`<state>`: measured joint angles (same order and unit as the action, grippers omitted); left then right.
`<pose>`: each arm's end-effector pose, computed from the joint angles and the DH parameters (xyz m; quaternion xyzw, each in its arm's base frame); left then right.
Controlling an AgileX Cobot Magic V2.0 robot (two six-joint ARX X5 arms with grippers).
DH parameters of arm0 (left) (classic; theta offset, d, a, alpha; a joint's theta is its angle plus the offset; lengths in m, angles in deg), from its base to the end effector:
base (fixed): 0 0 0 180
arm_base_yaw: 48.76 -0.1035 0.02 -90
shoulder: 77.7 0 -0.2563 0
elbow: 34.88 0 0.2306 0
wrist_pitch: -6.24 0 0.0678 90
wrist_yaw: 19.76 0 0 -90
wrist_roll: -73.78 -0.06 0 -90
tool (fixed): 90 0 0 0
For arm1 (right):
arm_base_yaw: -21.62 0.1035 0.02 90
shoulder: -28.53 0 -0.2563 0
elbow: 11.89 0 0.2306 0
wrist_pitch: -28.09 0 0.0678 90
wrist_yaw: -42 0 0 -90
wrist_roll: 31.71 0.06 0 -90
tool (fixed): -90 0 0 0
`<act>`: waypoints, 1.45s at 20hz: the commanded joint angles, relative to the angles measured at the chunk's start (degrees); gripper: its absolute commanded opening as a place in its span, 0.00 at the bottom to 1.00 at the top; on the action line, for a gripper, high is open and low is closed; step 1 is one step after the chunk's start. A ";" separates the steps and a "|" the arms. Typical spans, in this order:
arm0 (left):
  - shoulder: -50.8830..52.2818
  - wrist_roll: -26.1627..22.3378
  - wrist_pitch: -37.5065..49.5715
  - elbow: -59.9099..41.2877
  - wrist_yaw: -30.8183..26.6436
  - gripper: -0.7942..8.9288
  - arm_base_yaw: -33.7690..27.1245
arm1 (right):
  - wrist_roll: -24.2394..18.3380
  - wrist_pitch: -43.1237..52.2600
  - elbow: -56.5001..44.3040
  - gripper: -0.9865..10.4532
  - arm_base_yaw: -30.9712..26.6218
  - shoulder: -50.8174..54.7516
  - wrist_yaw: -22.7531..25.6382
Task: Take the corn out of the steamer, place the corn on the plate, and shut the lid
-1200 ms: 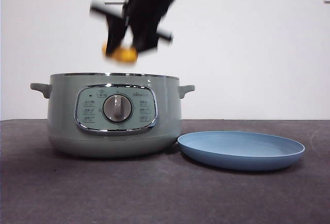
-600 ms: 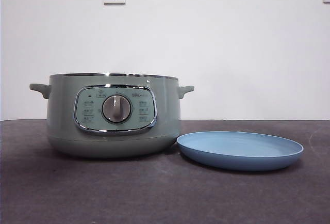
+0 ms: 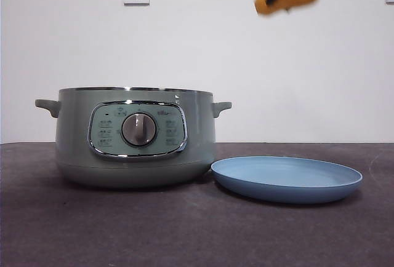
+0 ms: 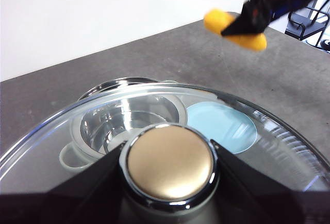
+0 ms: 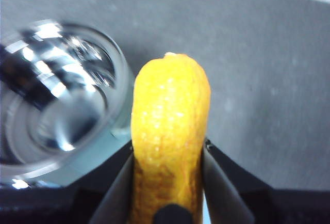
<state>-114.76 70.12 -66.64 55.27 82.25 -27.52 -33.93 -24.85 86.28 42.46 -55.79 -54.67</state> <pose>0.0635 -0.0381 0.3995 0.0440 0.1622 -0.2872 0.9430 0.2942 0.1194 0.3334 -0.0590 0.3276 0.2305 0.9144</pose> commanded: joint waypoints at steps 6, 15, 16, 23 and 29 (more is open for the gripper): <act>0.57 -0.61 2.84 0.94 0.28 0.07 0.17 | 3.43 22.60 -26.14 0.07 -1.33 -0.55 -3.91; 0.57 -0.63 2.86 0.94 0.24 0.07 0.17 | 4.50 38.34 -34.53 0.07 -1.18 -10.53 -3.93; 0.57 -0.63 2.84 0.94 0.24 0.07 0.17 | 5.09 39.10 -34.51 0.07 -1.11 -11.91 -3.93; 0.55 -0.66 2.86 0.94 0.22 0.07 0.15 | 5.20 38.82 -34.53 0.10 -0.55 -14.05 -3.87; 0.55 -0.66 3.34 0.94 0.22 0.07 0.15 | 6.01 36.87 -34.51 0.43 -0.55 -14.05 -3.85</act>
<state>-114.76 70.10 -66.60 55.27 82.23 -27.52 -28.97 12.28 52.14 41.85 -69.56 -58.50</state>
